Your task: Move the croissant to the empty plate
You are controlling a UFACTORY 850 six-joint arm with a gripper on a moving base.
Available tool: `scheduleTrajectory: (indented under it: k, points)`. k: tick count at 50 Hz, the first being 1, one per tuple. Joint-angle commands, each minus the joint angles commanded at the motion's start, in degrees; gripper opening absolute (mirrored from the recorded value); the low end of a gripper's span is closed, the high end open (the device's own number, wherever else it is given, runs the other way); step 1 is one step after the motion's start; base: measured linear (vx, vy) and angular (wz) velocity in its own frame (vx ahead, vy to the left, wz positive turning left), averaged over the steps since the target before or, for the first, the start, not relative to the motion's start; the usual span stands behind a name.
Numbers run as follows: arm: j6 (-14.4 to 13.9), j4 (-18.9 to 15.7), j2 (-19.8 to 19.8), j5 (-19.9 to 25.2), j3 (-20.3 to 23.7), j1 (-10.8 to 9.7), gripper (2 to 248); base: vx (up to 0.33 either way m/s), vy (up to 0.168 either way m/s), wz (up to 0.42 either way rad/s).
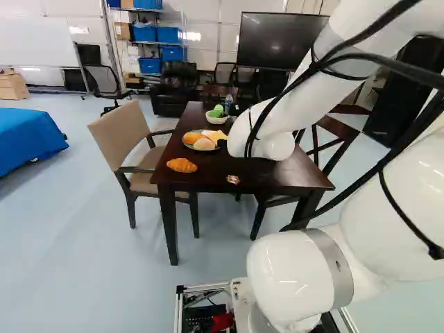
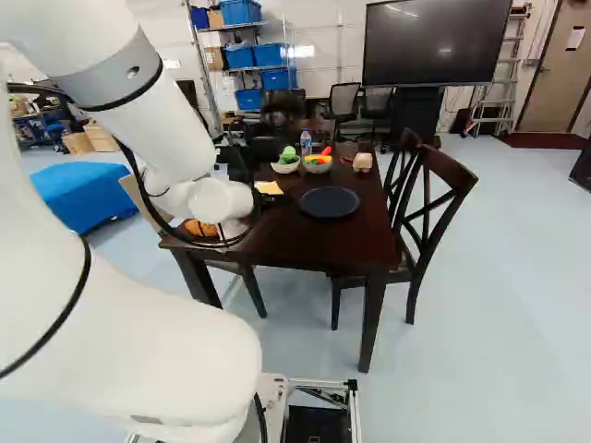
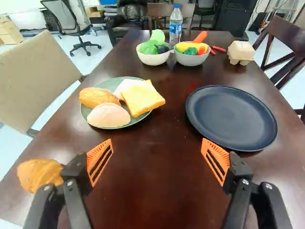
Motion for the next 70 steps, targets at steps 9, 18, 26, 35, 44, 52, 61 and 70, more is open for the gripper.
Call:
scheduleTrajectory:
  k: [9, 18, 26, 35, 44, 52, 61, 70]
  points:
    - [0.0, 0.59, -0.67, -2.48, -1.87, 0.63, 247, 0.0, 0.0, 0.0]
    - [0.0, 1.2, -1.05, -5.07, -3.49, 1.45, 247, 0.0, 0.0, 0.0]
    - [0.0, 1.79, -1.15, -7.43, -4.72, 2.19, 247, 0.0, 0.0, 0.0]
    - [0.0, 2.49, -1.21, -10.17, -6.06, 2.86, 247, 0.0, 0.0, 0.0]
    - [0.0, 3.19, -1.82, -13.14, -7.88, 3.45, 247, 0.0, 0.0, 0.0]
    - [0.0, 3.81, -2.79, -15.96, -9.89, 4.16, 247, 0.0, 0.0, 0.0]
    - [0.0, 4.32, -2.97, -19.72, -11.34, 4.94, 247, 0.0, 0.0, 0.0]
    - [0.0, 4.76, -2.87, -23.64, -12.54, 5.73, 247, 0.0, 0.0, 0.0]
